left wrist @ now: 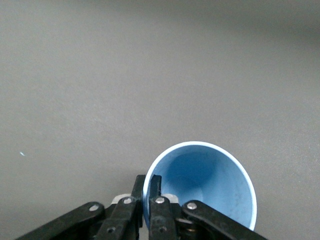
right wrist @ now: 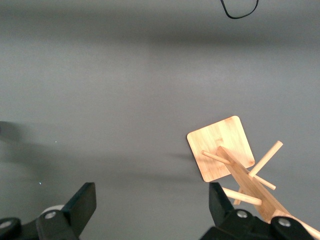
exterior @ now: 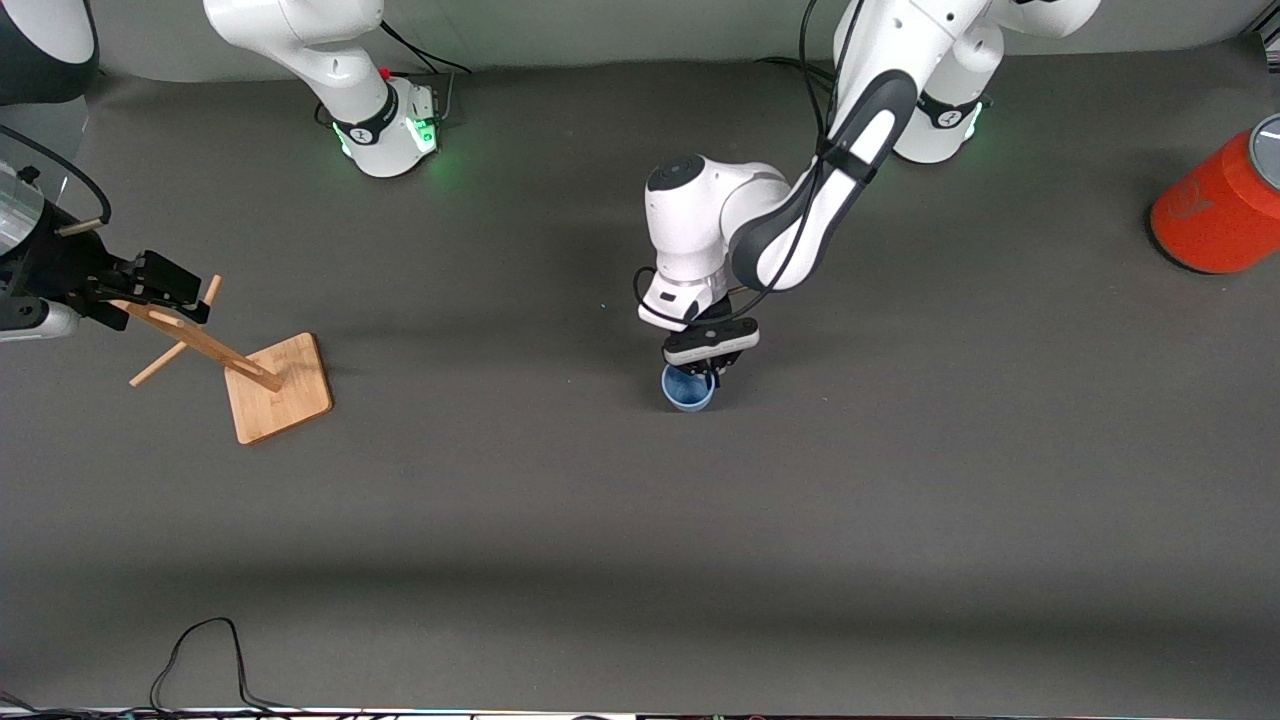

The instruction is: Rotate and upright cup with both arms

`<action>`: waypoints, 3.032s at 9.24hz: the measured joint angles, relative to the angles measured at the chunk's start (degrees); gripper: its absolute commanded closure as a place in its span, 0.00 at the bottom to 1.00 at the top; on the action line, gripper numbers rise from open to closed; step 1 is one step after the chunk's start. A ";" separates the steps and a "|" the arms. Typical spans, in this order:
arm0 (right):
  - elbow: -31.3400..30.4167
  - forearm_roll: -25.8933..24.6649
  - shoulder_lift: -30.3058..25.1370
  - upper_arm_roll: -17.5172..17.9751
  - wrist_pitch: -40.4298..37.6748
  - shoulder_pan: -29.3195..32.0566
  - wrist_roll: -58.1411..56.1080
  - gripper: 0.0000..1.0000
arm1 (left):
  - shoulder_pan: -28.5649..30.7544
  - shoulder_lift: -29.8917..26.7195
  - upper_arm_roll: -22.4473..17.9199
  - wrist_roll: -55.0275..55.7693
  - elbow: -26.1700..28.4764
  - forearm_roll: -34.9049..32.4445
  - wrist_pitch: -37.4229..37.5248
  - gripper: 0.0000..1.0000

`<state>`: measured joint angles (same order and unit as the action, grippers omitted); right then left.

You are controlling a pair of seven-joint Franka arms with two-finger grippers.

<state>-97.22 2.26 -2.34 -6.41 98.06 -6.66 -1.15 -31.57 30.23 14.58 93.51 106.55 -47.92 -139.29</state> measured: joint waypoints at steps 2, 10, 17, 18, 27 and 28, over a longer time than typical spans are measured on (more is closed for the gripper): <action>-0.48 0.04 0.00 0.30 0.05 0.00 -0.11 0.00 | 0.01 0.78 -0.08 0.85 -0.03 0.23 -0.85 0.00; -0.84 0.04 0.15 4.50 0.06 2.37 -0.12 0.00 | 1.23 0.02 -0.81 -21.85 -15.56 19.83 13.96 0.00; -0.88 0.04 0.15 4.66 0.06 2.50 -0.12 0.00 | 17.35 -5.11 -1.05 -58.78 -28.12 36.57 35.26 0.00; -0.88 0.04 0.15 4.67 0.07 2.52 -0.12 0.00 | 20.46 -6.52 -1.06 -61.27 -28.54 38.61 37.66 0.00; -0.96 0.04 0.15 4.62 0.12 2.61 -0.12 0.00 | 40.00 -29.34 -3.77 -77.70 -12.78 48.56 46.98 0.00; -1.00 0.04 0.17 4.52 0.12 2.75 -0.12 0.00 | 39.95 -32.58 -3.79 -79.32 -6.39 49.19 43.02 0.00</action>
<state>-98.23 2.30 -2.17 -1.89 98.18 -3.90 -1.27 8.39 -2.35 10.80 14.19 100.16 1.27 -96.28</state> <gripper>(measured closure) 0.000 0.000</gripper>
